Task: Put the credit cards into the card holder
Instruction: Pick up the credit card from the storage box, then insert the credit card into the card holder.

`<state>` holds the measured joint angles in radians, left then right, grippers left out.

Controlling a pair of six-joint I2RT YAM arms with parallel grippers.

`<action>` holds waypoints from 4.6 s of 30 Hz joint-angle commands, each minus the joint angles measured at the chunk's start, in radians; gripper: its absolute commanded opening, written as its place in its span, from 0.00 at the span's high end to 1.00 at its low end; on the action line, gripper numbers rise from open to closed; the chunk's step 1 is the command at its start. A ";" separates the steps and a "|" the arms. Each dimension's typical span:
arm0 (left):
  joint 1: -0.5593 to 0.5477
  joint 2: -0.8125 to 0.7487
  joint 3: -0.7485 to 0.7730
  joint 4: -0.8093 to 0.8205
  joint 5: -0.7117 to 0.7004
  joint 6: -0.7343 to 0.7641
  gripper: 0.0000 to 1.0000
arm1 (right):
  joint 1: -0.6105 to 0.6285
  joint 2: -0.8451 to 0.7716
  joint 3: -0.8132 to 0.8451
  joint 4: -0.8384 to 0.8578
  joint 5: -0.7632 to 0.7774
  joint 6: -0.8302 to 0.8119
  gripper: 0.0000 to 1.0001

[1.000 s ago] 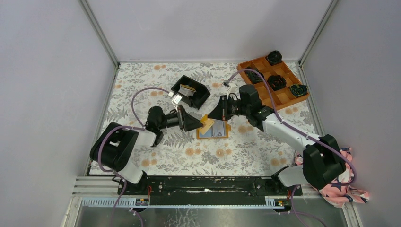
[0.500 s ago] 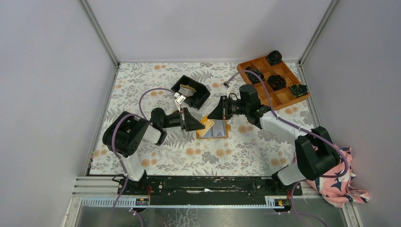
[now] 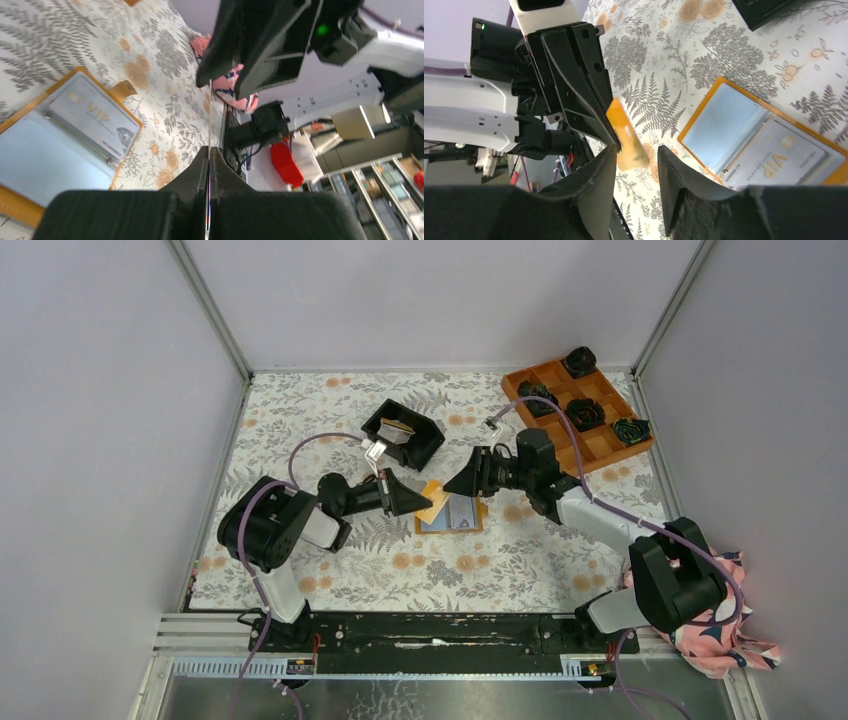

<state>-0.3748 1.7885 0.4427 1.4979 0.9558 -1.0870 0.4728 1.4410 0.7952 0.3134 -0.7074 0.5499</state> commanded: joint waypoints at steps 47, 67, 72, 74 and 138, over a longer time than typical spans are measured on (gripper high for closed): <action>-0.056 -0.023 -0.208 -0.037 -0.681 -0.045 0.60 | -0.006 0.032 -0.145 0.259 0.125 0.146 1.00; -0.129 -0.148 -0.048 -0.668 -0.787 0.256 0.91 | -0.027 0.216 -0.021 -0.024 0.157 0.018 1.00; -0.153 -0.132 -0.011 -0.729 -0.807 0.281 0.93 | -0.038 0.261 -0.016 -0.023 0.147 0.017 1.00; -0.156 -0.123 -0.005 -0.741 -0.810 0.285 0.94 | -0.042 0.270 -0.014 -0.019 0.141 0.022 1.00; -0.298 -0.147 0.062 -1.099 -1.099 0.310 0.96 | -0.011 0.408 -0.120 0.216 0.068 0.201 1.00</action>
<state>-0.6643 1.6348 0.5091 0.5262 -0.0959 -0.7952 0.4423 1.8359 0.6952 0.5396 -0.6594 0.7597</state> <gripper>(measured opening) 0.050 0.014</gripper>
